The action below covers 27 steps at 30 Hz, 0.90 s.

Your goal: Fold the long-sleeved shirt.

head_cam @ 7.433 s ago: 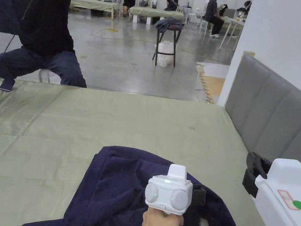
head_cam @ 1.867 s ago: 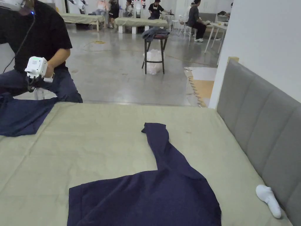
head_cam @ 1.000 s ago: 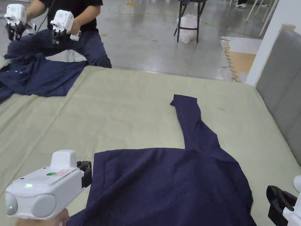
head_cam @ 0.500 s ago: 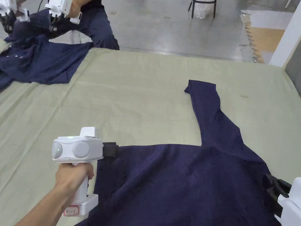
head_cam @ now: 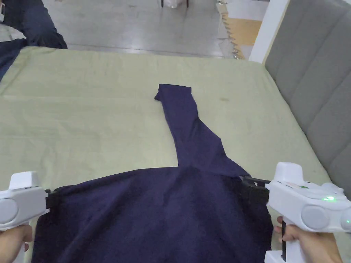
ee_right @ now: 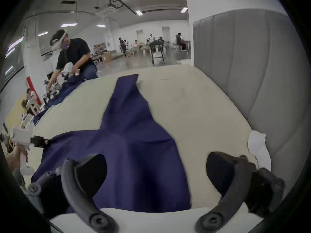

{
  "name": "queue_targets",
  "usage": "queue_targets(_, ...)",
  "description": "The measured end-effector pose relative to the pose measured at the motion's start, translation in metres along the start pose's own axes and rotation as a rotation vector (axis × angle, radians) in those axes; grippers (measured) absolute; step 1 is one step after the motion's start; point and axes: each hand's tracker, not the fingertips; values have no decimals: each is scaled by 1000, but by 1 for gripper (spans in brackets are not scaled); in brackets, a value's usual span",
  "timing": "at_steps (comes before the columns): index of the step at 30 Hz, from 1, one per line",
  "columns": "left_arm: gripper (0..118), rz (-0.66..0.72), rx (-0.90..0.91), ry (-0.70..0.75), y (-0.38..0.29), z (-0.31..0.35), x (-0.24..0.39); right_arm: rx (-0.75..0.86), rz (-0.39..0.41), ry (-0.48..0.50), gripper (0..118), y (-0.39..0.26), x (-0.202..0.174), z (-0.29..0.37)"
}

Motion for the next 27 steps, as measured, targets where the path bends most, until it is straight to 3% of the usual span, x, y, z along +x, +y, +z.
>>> queue_targets(2, 9, -5, -7, 3, 1, -1, 1, -62, 5, -5, 116, 20, 0, -28)
queue_targets(4, 9, 9, -16, -12, 0, 6, 4, -118, -48, 39, 109, 35, 16, -71)
queue_targets(5, 9, 8, -17, -14, -1, 6, 4, -145, -66, 57, 99, 41, 16, -84)
queue_targets(6, 9, 8, -20, -17, -1, 6, 6, -172, -90, 75, 76, 46, 15, -99)
queue_targets(8, 9, 11, -23, -19, 2, 7, 3, -279, -76, 82, 71, 50, 12, -116)
queue_targets(10, 9, 1, -25, -21, 1, 8, 5, -344, -32, 67, 49, 47, 8, -129)
queue_targets(13, 9, 5, -28, -31, 3, 7, 1, -305, -43, 65, 25, 56, 14, -123)
queue_targets(14, 9, 9, -30, -33, 3, 8, 1, -296, -55, 131, 7, 57, 13, -122)
queue_targets(15, 9, 20, -32, -35, 4, 9, 1, -320, -58, 172, 0, 55, 14, -119)
queue_targets(18, 9, 19, -34, -45, 5, 12, -3, -280, -27, 154, 0, 58, 9, -103)
queue_targets(20, 9, 43, -20, -56, 5, 21, -7, -218, -77, 240, 0, 64, 9, -86)
queue_targets(27, 8, 105, 160, -125, 7, 91, -13, -35, -63, 329, 0, 95, 11, 5)
